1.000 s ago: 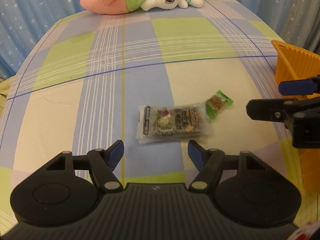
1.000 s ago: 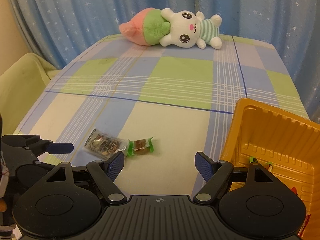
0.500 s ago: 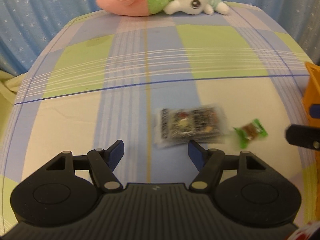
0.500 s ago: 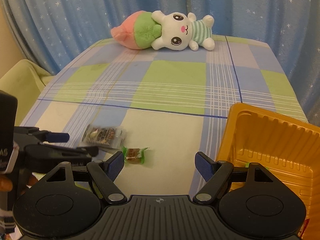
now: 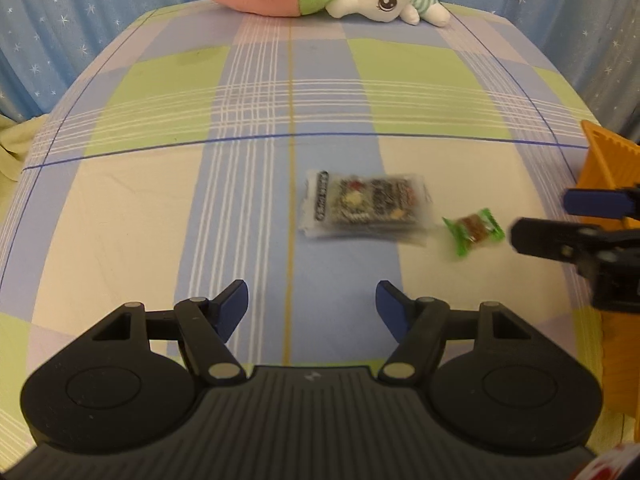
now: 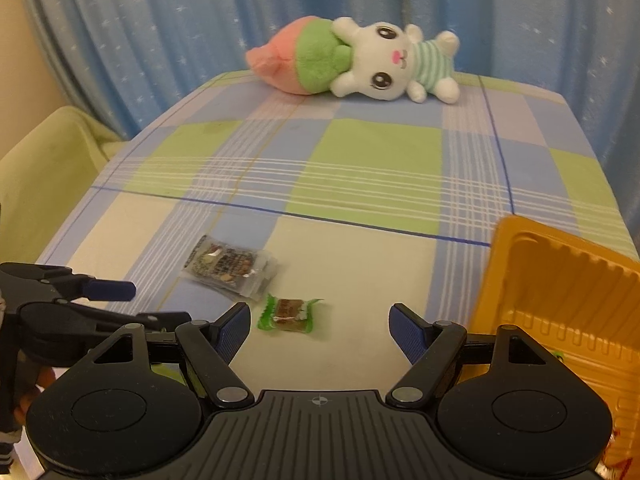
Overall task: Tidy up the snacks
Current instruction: 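Move both grippers back toward the clear packet and green candy, then grasp the green-wrapped candy with the right gripper while the left grasps the clear packet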
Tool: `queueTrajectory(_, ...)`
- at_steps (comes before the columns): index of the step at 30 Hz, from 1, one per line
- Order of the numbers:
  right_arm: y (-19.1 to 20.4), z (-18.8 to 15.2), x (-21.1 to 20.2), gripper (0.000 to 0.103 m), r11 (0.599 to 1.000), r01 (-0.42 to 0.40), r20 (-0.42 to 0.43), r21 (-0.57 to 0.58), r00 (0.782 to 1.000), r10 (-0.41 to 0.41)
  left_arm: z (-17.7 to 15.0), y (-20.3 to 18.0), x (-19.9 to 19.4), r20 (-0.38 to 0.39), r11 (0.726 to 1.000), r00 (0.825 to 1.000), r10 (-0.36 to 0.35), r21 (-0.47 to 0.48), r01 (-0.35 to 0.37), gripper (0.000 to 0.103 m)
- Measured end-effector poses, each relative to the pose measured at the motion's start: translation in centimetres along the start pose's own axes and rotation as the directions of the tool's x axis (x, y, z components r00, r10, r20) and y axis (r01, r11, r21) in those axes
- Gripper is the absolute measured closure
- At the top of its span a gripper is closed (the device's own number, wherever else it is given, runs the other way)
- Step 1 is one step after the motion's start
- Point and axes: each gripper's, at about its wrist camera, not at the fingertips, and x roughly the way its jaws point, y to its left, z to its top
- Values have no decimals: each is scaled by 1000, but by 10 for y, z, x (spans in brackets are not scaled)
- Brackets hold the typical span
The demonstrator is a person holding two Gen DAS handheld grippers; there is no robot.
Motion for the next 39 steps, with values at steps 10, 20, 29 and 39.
queueTrajectory(10,6,0,25,60,999,-31,-67,-26,997,30,-1,14,-4,-4,999,1000,29,-44,-29,34)
queueTrajectory(20,11,6,46,63,1000,-16,-89,-7,996,15,-8,29,-11,-3,996,999,45,-80,-45,34)
queueTrajectory(29,20,3,53,72,999,9,-84,-49,996,-13,-10,36,-14,5,995,999,46,-90,-46,34)
queueTrajectory(39,17,3,42,86,1000,0,-62,-31,998,-2,-3,25,-11,20,999,1000,2,-37,-1,34)
